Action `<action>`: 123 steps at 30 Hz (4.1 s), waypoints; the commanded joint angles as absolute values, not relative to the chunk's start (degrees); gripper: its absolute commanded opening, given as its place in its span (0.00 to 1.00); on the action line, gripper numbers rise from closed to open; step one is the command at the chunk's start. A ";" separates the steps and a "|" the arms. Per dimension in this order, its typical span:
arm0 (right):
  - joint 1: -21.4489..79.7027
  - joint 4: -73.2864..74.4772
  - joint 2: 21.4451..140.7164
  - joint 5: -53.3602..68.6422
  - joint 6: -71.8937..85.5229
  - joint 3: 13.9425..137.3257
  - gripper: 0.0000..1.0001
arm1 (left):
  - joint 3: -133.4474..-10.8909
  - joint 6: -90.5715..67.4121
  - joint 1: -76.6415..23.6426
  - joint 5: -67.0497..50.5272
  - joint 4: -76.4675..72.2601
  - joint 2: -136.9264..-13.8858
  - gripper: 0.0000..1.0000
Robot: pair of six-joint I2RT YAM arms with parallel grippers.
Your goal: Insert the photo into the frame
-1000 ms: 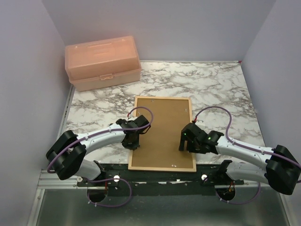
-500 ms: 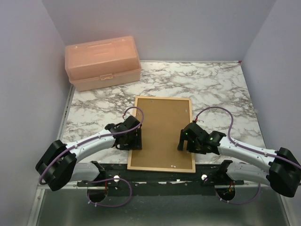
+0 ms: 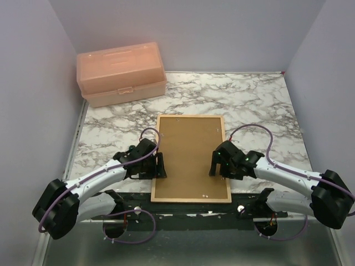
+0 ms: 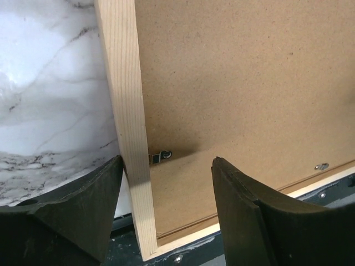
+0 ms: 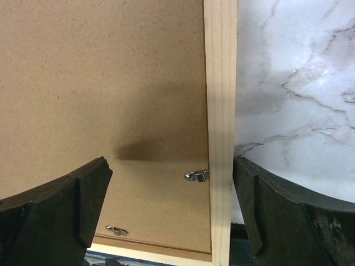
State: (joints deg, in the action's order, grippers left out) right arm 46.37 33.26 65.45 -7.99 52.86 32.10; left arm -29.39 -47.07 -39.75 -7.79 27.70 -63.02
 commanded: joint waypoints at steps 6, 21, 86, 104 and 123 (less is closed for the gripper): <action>46.65 25.86 62.95 5.26 55.06 31.65 1.00 | -27.05 -52.19 -43.02 -11.82 30.82 -53.16 0.65; 47.53 32.75 64.35 -8.82 55.02 36.05 1.00 | -32.98 -48.93 -40.49 -3.71 39.72 -55.61 0.90; 26.63 33.13 108.76 -12.98 30.68 72.95 0.34 | -35.23 -36.04 -20.87 -13.12 26.92 -73.47 0.76; 26.60 22.51 85.99 6.57 40.03 48.54 0.88 | -32.33 -42.08 -26.01 -22.58 18.88 -75.14 0.71; 26.63 25.39 73.83 7.44 41.62 39.34 0.91 | -33.47 -48.23 -38.06 -13.60 22.22 -72.87 0.75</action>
State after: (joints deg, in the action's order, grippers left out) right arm 25.28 26.76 76.25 0.56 38.06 41.04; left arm -34.15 -44.99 -36.14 -12.29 21.67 -72.90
